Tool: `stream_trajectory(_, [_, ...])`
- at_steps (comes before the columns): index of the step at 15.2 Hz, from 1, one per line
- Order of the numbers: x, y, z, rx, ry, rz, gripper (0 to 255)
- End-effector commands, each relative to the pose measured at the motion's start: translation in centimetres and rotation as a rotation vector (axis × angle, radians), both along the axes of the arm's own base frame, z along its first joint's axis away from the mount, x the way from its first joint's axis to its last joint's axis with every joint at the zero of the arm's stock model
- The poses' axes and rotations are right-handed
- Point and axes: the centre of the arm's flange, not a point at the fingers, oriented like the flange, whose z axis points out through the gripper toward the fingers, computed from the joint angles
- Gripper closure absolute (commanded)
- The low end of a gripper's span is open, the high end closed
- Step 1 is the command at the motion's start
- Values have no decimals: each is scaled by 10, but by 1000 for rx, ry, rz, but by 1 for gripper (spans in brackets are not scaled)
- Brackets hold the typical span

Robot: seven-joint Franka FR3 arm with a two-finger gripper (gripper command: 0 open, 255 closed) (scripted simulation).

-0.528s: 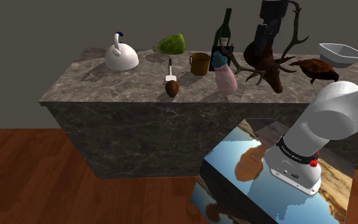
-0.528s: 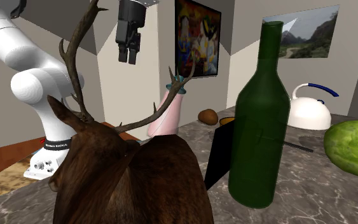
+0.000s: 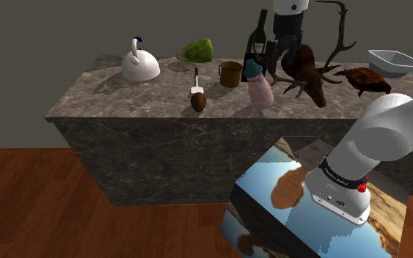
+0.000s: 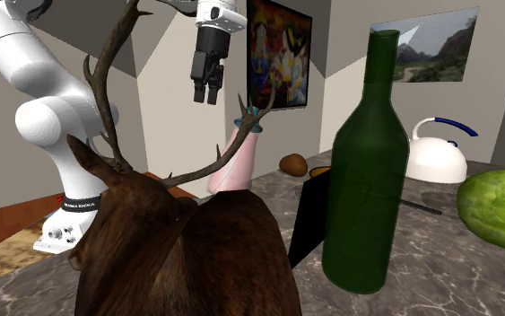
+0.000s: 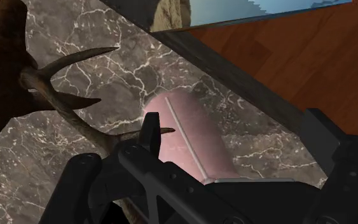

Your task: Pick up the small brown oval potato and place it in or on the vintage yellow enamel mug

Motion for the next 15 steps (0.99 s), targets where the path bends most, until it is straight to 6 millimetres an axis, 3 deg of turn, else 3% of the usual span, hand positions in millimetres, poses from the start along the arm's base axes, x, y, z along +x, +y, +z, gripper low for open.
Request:
stream_trajectory(1, [19,18,-12,-13,-4,-50,0])
stream_trajectory(8, [83,73,-55,-58,-14,-214,0])
stream_trajectory(15, [156,115,-99,-104,-23,-377,0])
